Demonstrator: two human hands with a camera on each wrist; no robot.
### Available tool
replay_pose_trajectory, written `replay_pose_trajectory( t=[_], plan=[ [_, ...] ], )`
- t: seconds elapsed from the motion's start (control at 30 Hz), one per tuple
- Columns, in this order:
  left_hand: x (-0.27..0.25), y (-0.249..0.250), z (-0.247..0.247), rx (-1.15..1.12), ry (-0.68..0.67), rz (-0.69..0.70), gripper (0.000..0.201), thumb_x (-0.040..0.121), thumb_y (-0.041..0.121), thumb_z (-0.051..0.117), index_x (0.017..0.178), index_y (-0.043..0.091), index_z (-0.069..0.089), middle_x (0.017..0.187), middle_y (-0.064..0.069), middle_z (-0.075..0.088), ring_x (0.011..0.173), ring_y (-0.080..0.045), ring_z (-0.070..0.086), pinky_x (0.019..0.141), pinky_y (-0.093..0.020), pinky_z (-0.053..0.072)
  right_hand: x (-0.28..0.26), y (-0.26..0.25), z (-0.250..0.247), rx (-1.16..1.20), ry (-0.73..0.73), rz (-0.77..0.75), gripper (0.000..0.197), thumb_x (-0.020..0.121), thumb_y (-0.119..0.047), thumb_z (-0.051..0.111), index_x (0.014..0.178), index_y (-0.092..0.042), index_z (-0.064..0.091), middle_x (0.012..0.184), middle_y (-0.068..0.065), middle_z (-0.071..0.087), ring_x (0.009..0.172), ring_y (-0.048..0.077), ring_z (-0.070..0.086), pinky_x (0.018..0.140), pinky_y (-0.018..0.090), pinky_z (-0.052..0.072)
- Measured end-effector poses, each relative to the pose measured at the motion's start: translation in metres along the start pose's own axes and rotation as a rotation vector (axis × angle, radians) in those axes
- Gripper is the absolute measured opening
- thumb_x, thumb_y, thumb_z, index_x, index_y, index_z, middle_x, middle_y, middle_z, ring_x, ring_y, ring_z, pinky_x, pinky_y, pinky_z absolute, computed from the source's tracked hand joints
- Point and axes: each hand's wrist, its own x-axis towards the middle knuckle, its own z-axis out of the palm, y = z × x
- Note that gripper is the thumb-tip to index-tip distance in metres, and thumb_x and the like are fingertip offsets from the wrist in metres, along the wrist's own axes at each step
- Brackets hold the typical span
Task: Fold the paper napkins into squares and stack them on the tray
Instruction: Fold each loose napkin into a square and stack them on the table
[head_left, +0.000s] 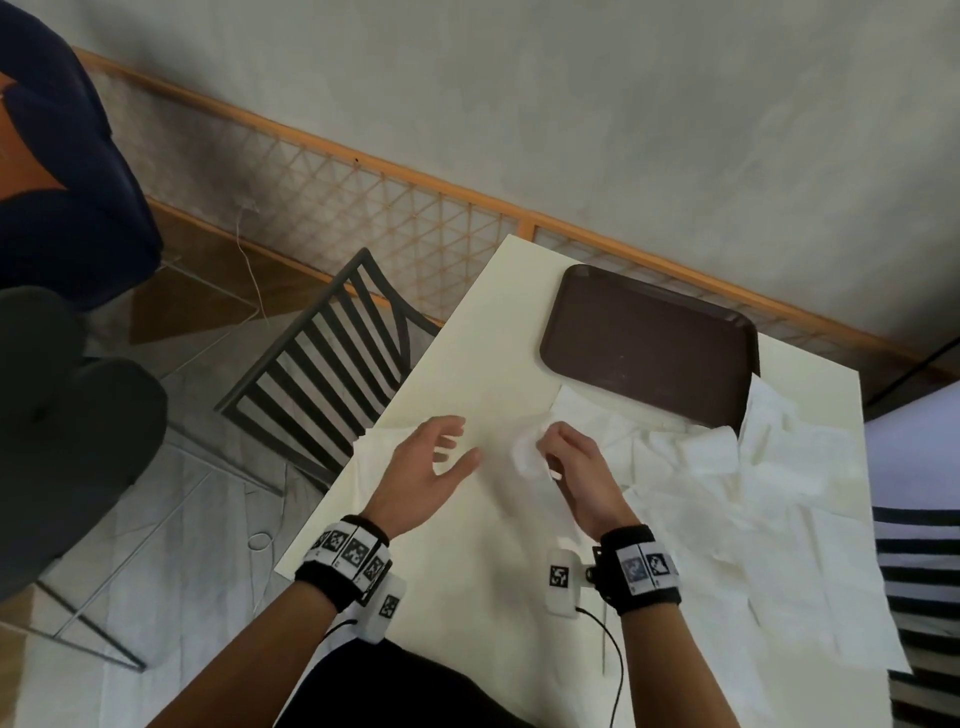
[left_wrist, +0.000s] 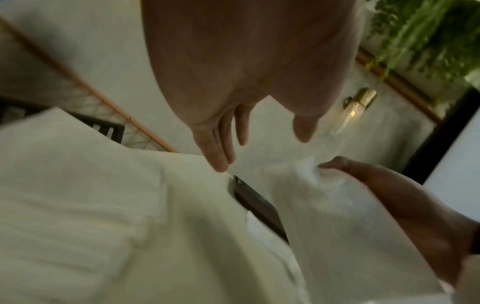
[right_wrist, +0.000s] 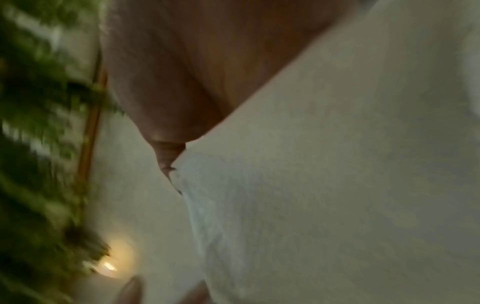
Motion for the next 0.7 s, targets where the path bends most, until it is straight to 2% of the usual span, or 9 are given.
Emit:
replay_pose_trajectory(
  t=[0.07, 0.1, 0.2, 0.27, 0.3, 0.37, 0.43, 0.53, 0.7],
  plan=[
    [0.005, 0.020, 0.008, -0.161, -0.086, -0.133, 0.073, 0.087, 0.065, 0.080, 0.147, 0.032, 0.053, 0.133, 0.014, 0.068, 0.122, -0.005, 0.066, 0.109, -0.035, 0.054, -0.017, -0.018, 0.005, 0.267, -0.141, -0.005, 0.031, 0.095, -0.014, 0.064, 0.113, 0.010, 0.058, 0.108, 0.031, 0.064, 0.102, 0.035, 0.063, 0.092, 0.052, 0.049],
    [0.007, 0.029, 0.010, -0.258, -0.133, -0.170, 0.072, 0.086, 0.063, 0.081, 0.146, 0.031, 0.055, 0.133, 0.012, 0.071, 0.124, -0.008, 0.068, 0.111, -0.039, 0.054, -0.022, -0.024, 0.006, 0.347, -0.175, -0.006, 0.043, 0.094, -0.016, 0.064, 0.125, 0.013, 0.055, 0.119, 0.038, 0.062, 0.109, 0.039, 0.064, 0.098, 0.056, 0.050],
    [0.009, 0.050, 0.012, -0.391, -0.204, -0.138, 0.044, 0.095, 0.034, 0.083, 0.135, 0.019, 0.069, 0.129, 0.002, 0.078, 0.122, -0.018, 0.073, 0.110, -0.050, 0.056, -0.029, -0.035, 0.009, 0.457, -0.142, 0.036, 0.050, 0.101, -0.028, 0.065, 0.129, 0.013, 0.056, 0.125, 0.036, 0.063, 0.115, 0.044, 0.063, 0.101, 0.059, 0.053],
    [0.008, 0.058, 0.012, -0.357, -0.125, -0.116, 0.031, 0.095, 0.026, 0.084, 0.123, 0.015, 0.076, 0.118, -0.001, 0.082, 0.113, -0.022, 0.078, 0.104, -0.055, 0.059, -0.032, -0.038, 0.008, 0.399, -0.129, 0.076, 0.055, 0.105, -0.047, 0.063, 0.130, 0.001, 0.070, 0.132, 0.028, 0.072, 0.116, 0.044, 0.070, 0.103, 0.057, 0.056],
    [0.007, 0.061, 0.012, -0.343, -0.068, -0.110, 0.028, 0.094, 0.024, 0.084, 0.119, 0.014, 0.077, 0.113, -0.002, 0.083, 0.107, -0.023, 0.079, 0.099, -0.058, 0.061, -0.033, -0.038, 0.005, 0.294, -0.121, 0.029, 0.053, 0.104, -0.051, 0.066, 0.128, -0.005, 0.075, 0.131, 0.022, 0.075, 0.118, 0.043, 0.073, 0.105, 0.059, 0.057],
    [0.005, 0.069, 0.009, -0.335, 0.027, -0.085, 0.024, 0.095, 0.021, 0.083, 0.117, 0.012, 0.077, 0.107, -0.003, 0.084, 0.100, -0.026, 0.081, 0.090, -0.058, 0.064, -0.035, -0.036, 0.002, 0.031, -0.075, -0.141, 0.035, 0.101, -0.041, 0.076, 0.117, -0.010, 0.079, 0.121, 0.015, 0.080, 0.115, 0.042, 0.075, 0.106, 0.066, 0.057],
    [0.004, 0.075, 0.003, -0.326, 0.041, -0.041, 0.026, 0.095, 0.019, 0.082, 0.119, 0.013, 0.076, 0.107, -0.001, 0.084, 0.101, -0.028, 0.080, 0.085, -0.050, 0.067, -0.034, -0.033, -0.001, -0.041, -0.018, -0.261, 0.020, 0.101, -0.024, 0.080, 0.110, -0.007, 0.079, 0.113, 0.014, 0.080, 0.109, 0.041, 0.076, 0.100, 0.063, 0.059],
    [0.000, 0.083, -0.006, -0.228, -0.058, 0.020, 0.036, 0.092, 0.016, 0.085, 0.126, 0.020, 0.075, 0.110, 0.003, 0.083, 0.100, -0.024, 0.080, 0.088, -0.038, 0.066, -0.032, -0.035, -0.001, 0.094, 0.028, -0.333, 0.013, 0.102, -0.013, 0.078, 0.108, -0.002, 0.080, 0.112, 0.016, 0.080, 0.102, 0.031, 0.075, 0.093, 0.053, 0.059],
    [-0.005, 0.091, -0.021, -0.172, 0.041, 0.146, 0.012, 0.096, 0.003, 0.078, 0.107, 0.008, 0.080, 0.104, -0.002, 0.082, 0.100, -0.023, 0.078, 0.095, -0.045, 0.064, -0.030, -0.043, 0.004, 0.271, -0.132, -0.355, 0.026, 0.097, 0.007, 0.074, 0.122, 0.000, 0.080, 0.127, 0.021, 0.079, 0.116, 0.033, 0.076, 0.097, 0.044, 0.062]
  ],
)
